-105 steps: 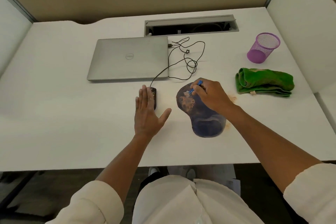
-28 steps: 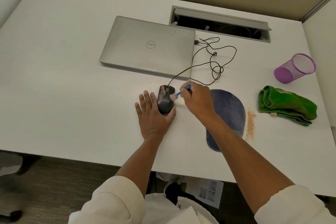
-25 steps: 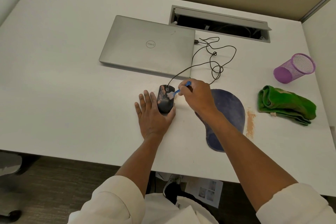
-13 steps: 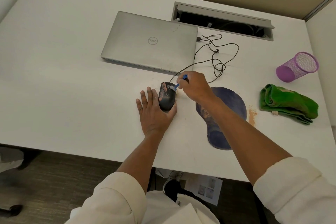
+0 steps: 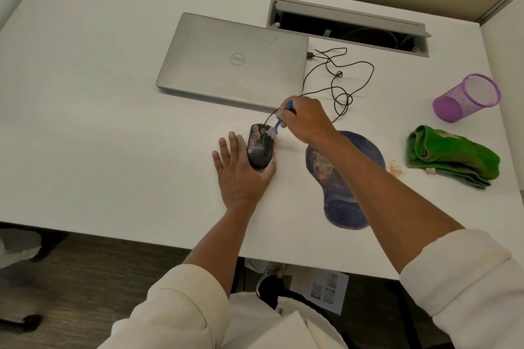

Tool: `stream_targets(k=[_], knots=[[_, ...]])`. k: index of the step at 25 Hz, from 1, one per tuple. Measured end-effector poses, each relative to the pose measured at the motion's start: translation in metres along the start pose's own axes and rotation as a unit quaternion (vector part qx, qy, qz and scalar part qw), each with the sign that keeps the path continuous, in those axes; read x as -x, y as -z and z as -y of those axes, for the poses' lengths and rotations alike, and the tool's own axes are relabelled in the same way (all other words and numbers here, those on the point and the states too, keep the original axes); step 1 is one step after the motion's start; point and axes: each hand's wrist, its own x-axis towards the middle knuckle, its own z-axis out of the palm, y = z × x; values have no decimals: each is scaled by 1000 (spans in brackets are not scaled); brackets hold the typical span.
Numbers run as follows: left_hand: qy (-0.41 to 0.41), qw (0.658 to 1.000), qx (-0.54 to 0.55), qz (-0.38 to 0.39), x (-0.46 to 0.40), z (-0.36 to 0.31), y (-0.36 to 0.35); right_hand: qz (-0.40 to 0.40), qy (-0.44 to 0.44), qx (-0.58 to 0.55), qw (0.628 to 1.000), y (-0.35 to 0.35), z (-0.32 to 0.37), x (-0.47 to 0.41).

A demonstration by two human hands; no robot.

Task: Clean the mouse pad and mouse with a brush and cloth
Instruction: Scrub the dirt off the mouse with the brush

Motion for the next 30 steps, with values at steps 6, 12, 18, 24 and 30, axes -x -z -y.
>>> stream_targets(k=[6, 12, 18, 24, 30], knots=[[-1, 1000, 0, 5, 0, 1, 0, 37, 4, 11, 999, -7, 4, 1], [-2, 1000, 1, -3, 1, 1, -1, -12, 5, 2, 1000, -2, 9, -4], [1, 1000, 5, -12, 1, 1, -1, 34, 5, 16, 999, -4, -2, 7], [2, 1000, -2, -3, 0, 1, -2, 17, -6, -9, 1000, -11, -9, 17], [13, 1000, -4, -1, 1, 5, 1, -37, 7, -42, 998, -6, -8, 23]])
